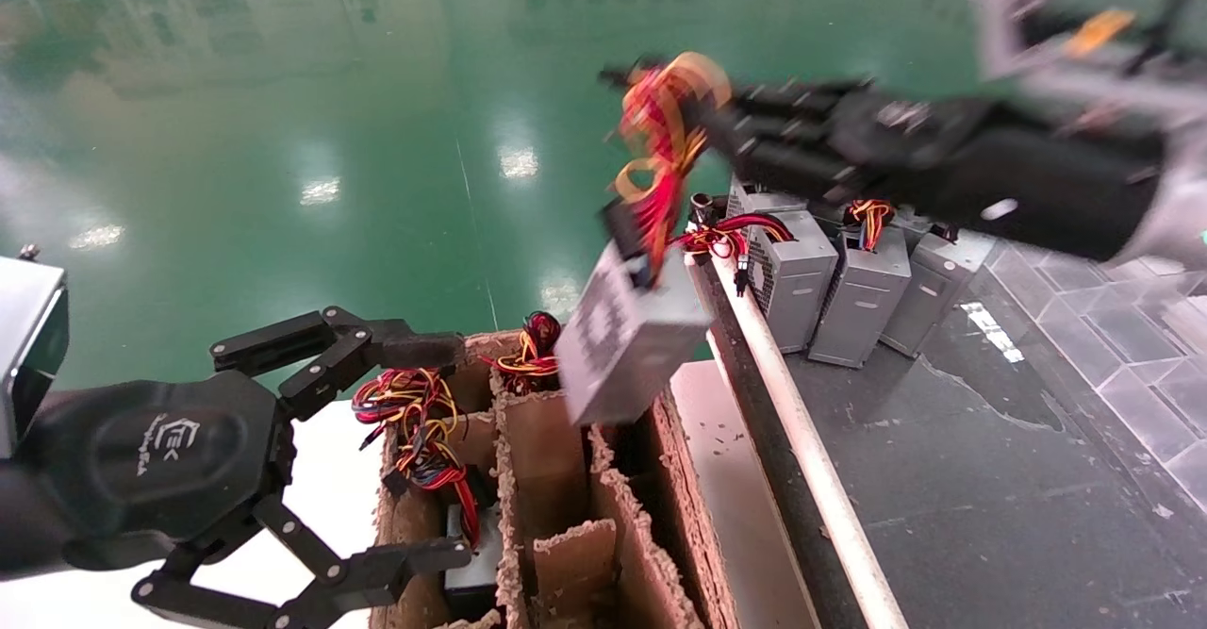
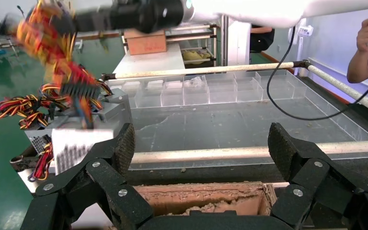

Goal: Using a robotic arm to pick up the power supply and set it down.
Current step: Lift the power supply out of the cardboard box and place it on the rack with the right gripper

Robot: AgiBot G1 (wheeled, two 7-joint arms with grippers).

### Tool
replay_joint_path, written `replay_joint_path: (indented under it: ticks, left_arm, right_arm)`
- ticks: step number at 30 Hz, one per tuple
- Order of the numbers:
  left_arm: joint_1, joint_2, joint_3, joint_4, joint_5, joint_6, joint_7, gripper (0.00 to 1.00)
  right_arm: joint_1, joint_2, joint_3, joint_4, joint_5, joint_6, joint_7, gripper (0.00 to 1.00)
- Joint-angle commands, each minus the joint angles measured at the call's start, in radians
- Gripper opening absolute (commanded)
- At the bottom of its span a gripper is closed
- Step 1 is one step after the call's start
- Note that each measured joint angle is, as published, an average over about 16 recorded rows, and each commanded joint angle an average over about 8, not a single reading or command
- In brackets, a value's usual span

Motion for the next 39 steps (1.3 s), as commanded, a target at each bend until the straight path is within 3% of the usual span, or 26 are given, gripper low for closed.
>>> replay_joint_path:
  ticks: [1,10,21,29,39]
  left_arm:
    - [0.0,0.0,0.0,0.0,0.0,0.0,0.0,1.0]
    - [0.0,0.0,0.0,0.0,0.0,0.0,0.0,1.0]
    - [0.0,0.0,0.001,0.0,-0.001,0.0,0.0,1.0]
    - [0.0,0.0,0.001,0.0,-0.001,-0.001,0.001,1.0]
    - [0.0,-0.001,0.002,0.0,-0.001,-0.001,0.001,1.0]
  right_arm:
    - [0.01,0.043,0.004,0.05,0.015,0.003,0.022,0.0]
    - [-0.076,0.25,0.053,0.25,0.079,0.061,0.111,0.0]
    - [-0.335,0.44,0.13,0.426,0.195,0.176,0.152,0.0]
    - [-0.485,0.495,0.174,0.519,0.26,0.275,0.136,0.0]
    - [-0.534,0.482,0.172,0.544,0.243,0.367,0.116,0.0]
